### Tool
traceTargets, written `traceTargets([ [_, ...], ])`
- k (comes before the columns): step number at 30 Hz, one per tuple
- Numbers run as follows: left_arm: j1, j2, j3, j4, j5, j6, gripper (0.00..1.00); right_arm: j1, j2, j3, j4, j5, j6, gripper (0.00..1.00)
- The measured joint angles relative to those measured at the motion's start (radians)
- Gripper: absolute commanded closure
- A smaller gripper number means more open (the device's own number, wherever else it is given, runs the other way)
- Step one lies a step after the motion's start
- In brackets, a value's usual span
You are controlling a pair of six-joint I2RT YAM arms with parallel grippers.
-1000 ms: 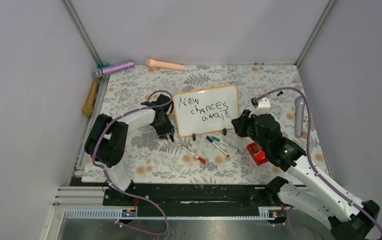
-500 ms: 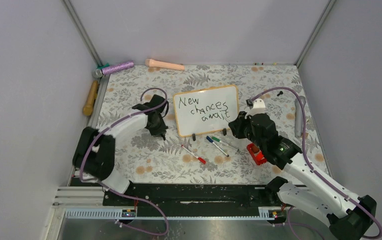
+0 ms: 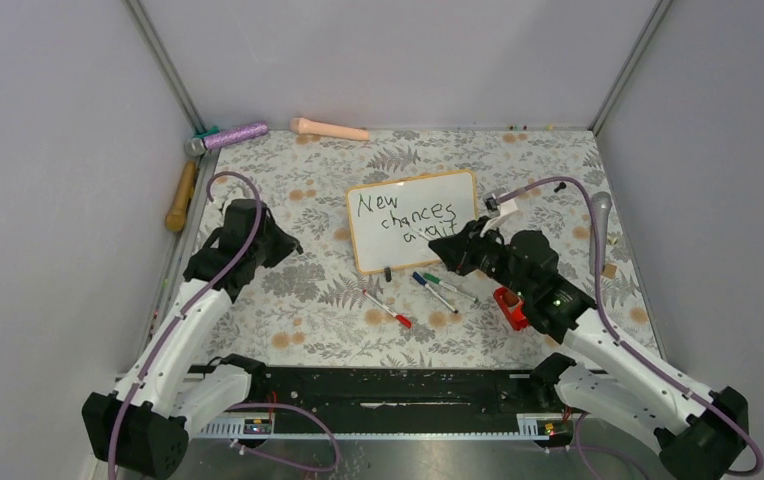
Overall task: Write a sentence on the whiteboard
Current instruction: Write a sentence on the whiteboard, then close the whiteboard marker at the center of the board.
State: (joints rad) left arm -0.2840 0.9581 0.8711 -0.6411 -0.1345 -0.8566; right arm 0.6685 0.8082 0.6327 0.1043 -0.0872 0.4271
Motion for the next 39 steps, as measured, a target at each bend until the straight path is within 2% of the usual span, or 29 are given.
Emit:
traceTargets([
  [3,0.005,-0.004,0.01,-0.001,0.062,-0.021,1.0,0.029,0.062,-0.002,0.113,-0.038,0.024,1.0],
  [7,0.006,-0.016,0.06,-0.015,0.135,-0.073,1.0,0.146,0.166,0.026,0.183,-0.021,0.019,1.0],
  [16,0.058,-0.039,0.117,-0.005,0.303,-0.241,1.0,0.334,0.277,0.103,0.264,0.125,-0.054,1.0],
  [26,0.07,-0.051,0.071,0.085,0.401,-0.377,1.0,0.389,0.376,0.155,0.328,0.222,-0.127,1.0],
  [39,0.074,-0.056,0.068,0.121,0.42,-0.425,1.0,0.405,0.415,0.188,0.352,0.229,-0.155,1.0],
])
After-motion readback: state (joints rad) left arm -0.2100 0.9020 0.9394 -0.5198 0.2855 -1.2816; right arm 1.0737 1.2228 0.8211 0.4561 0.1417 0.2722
